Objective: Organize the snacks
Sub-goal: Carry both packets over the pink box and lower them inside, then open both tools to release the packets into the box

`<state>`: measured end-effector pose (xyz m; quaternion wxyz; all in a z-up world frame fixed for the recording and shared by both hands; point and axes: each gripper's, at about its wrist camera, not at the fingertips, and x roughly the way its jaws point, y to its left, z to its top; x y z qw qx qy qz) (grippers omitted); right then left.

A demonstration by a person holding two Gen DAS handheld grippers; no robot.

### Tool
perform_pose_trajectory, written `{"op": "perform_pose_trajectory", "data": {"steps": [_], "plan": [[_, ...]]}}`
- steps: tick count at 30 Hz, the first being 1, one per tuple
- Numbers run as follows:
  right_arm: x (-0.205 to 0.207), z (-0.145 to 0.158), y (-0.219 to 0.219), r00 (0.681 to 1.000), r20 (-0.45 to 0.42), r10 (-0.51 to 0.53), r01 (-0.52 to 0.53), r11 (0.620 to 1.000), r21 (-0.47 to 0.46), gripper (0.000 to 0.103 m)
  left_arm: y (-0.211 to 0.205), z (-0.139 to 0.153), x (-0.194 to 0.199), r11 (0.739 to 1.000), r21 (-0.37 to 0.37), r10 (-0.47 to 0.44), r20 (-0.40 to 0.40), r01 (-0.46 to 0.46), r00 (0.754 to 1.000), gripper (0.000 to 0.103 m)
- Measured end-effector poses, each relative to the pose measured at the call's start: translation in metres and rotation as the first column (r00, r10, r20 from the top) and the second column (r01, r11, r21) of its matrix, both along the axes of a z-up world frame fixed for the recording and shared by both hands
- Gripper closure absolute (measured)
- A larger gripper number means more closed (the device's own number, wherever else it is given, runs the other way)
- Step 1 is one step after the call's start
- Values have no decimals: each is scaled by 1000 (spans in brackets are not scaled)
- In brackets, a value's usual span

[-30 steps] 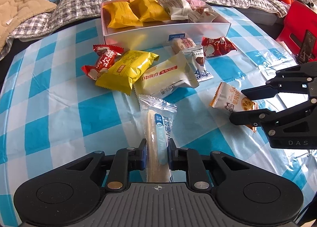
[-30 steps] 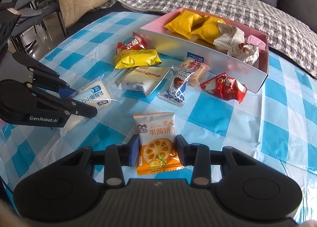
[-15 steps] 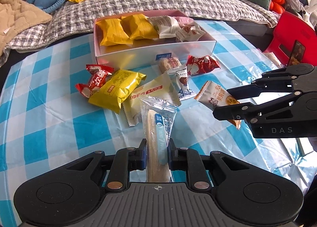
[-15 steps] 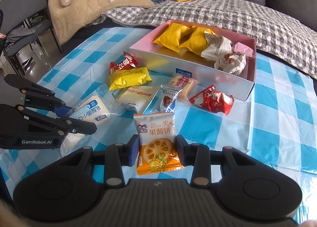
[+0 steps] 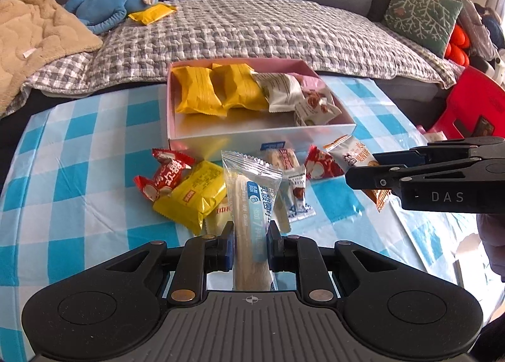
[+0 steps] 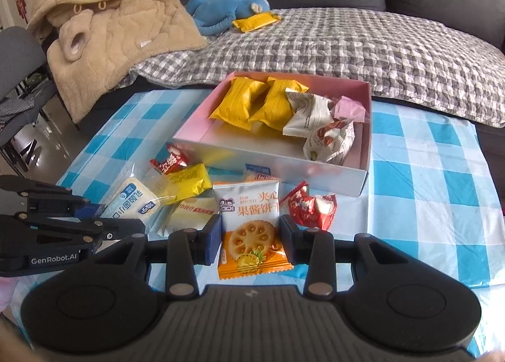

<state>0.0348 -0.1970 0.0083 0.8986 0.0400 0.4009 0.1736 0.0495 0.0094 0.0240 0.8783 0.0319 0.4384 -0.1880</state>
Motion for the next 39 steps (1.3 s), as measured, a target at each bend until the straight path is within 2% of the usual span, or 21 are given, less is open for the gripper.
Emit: {"op": "perform_pose_trajectory", "data": {"steps": [5,10,16,23,30,39], "plan": [[20,6,-15,997,-18,-71,73,995,71,67,-3,13,19,998,-25,53,24,-52,998,86],[40,7,-23,993,-53,-108,115,983,145,67,-9,19,46,994,-50,97,12,-96,995,86],[71,3,-22,988,-80,-133,147,967,209,67,-23,17,90,991,-13,131,5,-130,991,86],[107,-9,-23,980,-130,-153,185,940,288,67,-30,1,138,983,5,185,-47,-184,982,86],[128,-20,-10,978,-148,-148,184,945,269,67,-31,-14,167,977,20,213,-77,-212,974,86],[139,-26,-3,980,-130,-148,174,960,221,67,-37,-26,184,976,21,218,-52,-218,974,86]]}}
